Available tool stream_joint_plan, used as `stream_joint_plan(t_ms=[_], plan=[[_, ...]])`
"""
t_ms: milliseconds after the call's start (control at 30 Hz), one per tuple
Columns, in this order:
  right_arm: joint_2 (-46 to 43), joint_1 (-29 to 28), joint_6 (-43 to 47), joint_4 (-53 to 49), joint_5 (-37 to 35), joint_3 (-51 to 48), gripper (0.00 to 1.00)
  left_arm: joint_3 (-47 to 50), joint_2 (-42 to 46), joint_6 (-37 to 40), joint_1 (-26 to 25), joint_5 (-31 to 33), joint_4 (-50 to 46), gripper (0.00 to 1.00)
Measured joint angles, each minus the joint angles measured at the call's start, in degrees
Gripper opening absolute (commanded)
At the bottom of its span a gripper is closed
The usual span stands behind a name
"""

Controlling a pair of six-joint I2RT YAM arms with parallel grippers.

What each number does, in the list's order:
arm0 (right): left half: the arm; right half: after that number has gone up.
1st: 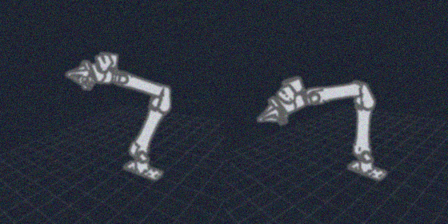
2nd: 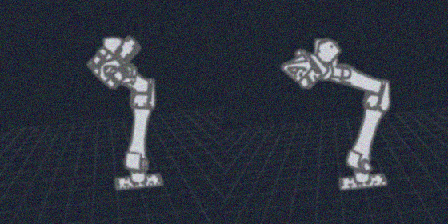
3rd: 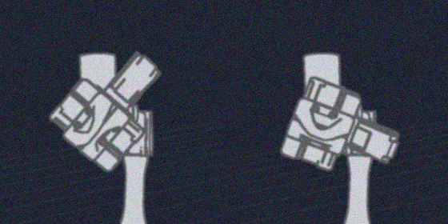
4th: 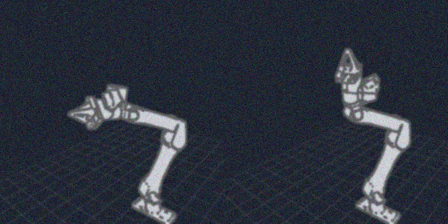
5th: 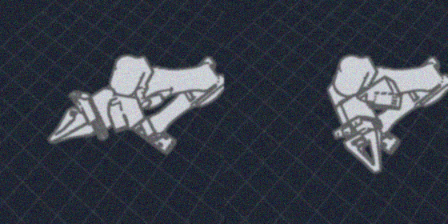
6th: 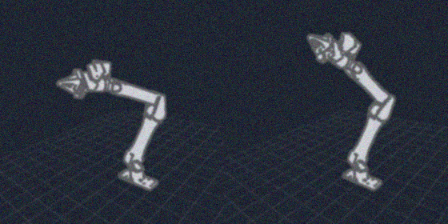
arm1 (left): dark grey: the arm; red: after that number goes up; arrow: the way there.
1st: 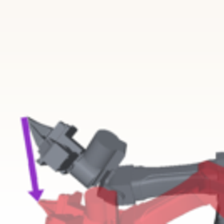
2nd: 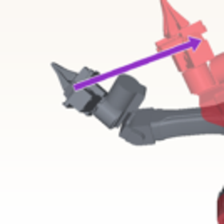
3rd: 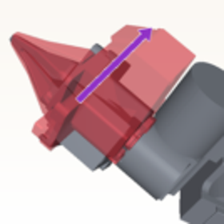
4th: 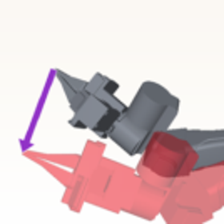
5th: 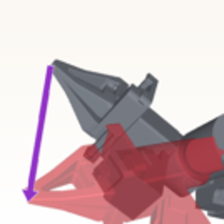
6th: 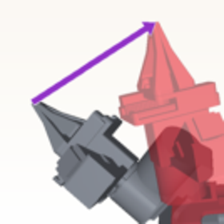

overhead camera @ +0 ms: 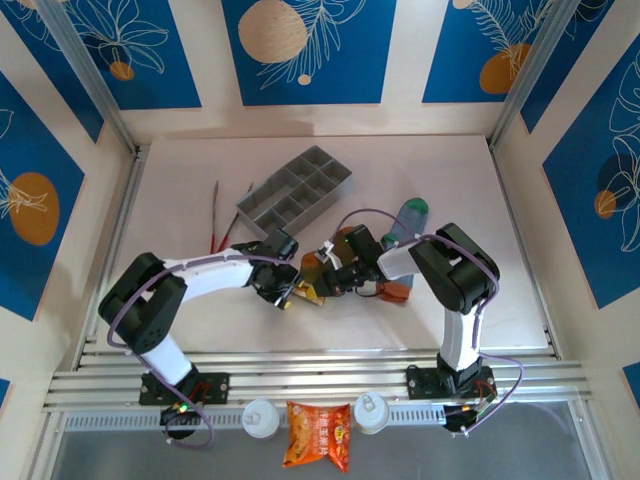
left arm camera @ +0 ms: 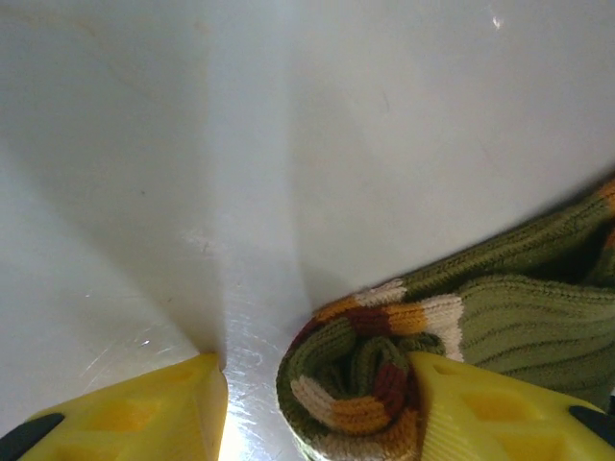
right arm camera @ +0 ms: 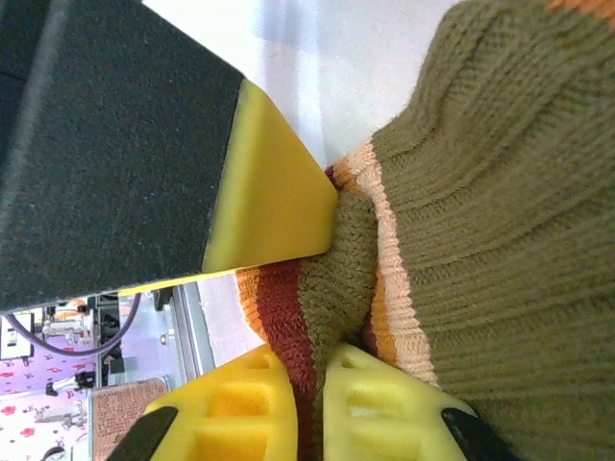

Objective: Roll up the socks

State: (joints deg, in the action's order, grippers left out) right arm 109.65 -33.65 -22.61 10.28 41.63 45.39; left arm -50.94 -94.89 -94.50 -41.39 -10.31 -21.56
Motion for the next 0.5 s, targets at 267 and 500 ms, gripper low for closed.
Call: stream_joint_plan(t_ms=[267, 500], plan=[[0.0, -0.5, 1.6, -4.6, -0.8, 2.0, 0.0, -3.5, -3.5, -3.4, -0.2, -1.3, 0.7, 0.06], [0.1, -1.0, 4.5, -9.7, -1.8, 4.4, 0.0, -6.4, -4.8, -4.0, -0.2, -2.0, -3.4, 0.0]])
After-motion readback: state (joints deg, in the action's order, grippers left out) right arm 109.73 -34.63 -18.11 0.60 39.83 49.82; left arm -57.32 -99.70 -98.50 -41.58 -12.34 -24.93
